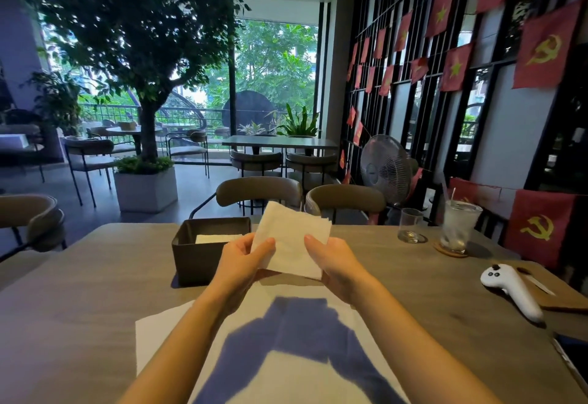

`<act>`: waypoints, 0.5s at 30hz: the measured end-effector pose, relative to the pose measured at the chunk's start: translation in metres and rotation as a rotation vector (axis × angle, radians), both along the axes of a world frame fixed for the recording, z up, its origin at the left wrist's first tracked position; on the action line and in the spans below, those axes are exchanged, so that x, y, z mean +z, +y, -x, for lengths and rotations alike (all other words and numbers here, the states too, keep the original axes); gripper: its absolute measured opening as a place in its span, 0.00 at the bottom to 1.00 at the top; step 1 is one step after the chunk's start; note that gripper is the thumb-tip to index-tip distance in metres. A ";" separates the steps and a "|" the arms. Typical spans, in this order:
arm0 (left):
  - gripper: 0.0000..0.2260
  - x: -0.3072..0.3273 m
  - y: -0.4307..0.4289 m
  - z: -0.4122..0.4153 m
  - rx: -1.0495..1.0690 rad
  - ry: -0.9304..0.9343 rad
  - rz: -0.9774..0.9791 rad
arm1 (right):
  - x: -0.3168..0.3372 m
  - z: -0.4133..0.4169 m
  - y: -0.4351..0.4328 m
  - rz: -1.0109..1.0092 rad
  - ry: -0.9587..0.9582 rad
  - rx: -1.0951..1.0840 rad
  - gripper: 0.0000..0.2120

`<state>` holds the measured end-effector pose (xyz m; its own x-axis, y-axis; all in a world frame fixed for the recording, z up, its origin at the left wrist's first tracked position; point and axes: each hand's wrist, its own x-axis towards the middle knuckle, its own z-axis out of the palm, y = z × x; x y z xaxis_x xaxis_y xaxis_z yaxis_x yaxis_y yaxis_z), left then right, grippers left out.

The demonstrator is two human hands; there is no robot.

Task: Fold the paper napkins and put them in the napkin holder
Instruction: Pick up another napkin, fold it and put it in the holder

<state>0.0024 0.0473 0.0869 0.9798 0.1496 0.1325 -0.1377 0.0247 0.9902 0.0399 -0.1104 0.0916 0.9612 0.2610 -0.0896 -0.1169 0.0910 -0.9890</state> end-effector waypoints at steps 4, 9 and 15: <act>0.08 0.004 0.030 -0.015 0.132 0.083 0.098 | 0.004 -0.034 0.039 0.195 -0.031 0.045 0.18; 0.12 0.012 0.077 -0.050 0.416 0.068 -0.018 | 0.013 -0.074 0.090 0.392 -0.137 0.123 0.19; 0.06 -0.003 0.129 -0.096 0.567 0.059 -0.252 | 0.015 -0.116 0.137 0.418 -0.172 0.054 0.08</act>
<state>0.0986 0.1762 0.0840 0.7639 0.6199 0.1793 -0.0052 -0.2720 0.9623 0.1557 0.0268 0.1070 0.9573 0.2866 -0.0379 0.0590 -0.3221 -0.9449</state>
